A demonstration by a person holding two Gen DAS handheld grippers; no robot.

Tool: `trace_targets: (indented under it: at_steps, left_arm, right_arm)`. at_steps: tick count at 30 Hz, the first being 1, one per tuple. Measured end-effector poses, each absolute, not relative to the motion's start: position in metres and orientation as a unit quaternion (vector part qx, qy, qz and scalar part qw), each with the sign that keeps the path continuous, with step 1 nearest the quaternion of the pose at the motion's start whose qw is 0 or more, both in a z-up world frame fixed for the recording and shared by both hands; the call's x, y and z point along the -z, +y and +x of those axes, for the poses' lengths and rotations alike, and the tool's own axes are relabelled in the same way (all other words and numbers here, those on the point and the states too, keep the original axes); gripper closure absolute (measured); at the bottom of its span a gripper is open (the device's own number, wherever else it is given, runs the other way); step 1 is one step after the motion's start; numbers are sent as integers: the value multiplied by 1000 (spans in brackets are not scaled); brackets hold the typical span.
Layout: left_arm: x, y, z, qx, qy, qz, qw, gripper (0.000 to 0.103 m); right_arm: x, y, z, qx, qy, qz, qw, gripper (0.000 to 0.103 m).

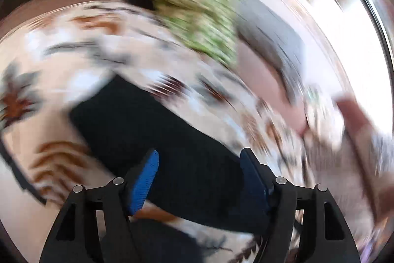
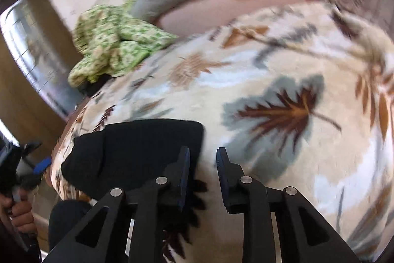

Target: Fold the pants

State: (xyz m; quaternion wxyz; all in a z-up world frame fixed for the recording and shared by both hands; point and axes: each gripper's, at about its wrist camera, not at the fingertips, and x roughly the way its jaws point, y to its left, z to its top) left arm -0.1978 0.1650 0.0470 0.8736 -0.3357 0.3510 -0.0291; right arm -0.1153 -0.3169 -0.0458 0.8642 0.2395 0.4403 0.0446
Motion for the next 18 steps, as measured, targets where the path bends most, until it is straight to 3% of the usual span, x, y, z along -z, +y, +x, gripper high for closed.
trace_targets:
  at_steps: [3,9,18]
  left_arm:
    - [-15,223,-213,-19,357,-415,837,35]
    - [49,269,-208,16,355,-543,761,36]
    - [66,282,-177,65,317,-543,775,33]
  right_arm:
    - [55,-319,-113,-32,455,246,855,79]
    - [59,-313,-114,-31,461,229,857,78]
    - [60,-309,-112,-31,461,218,860,78]
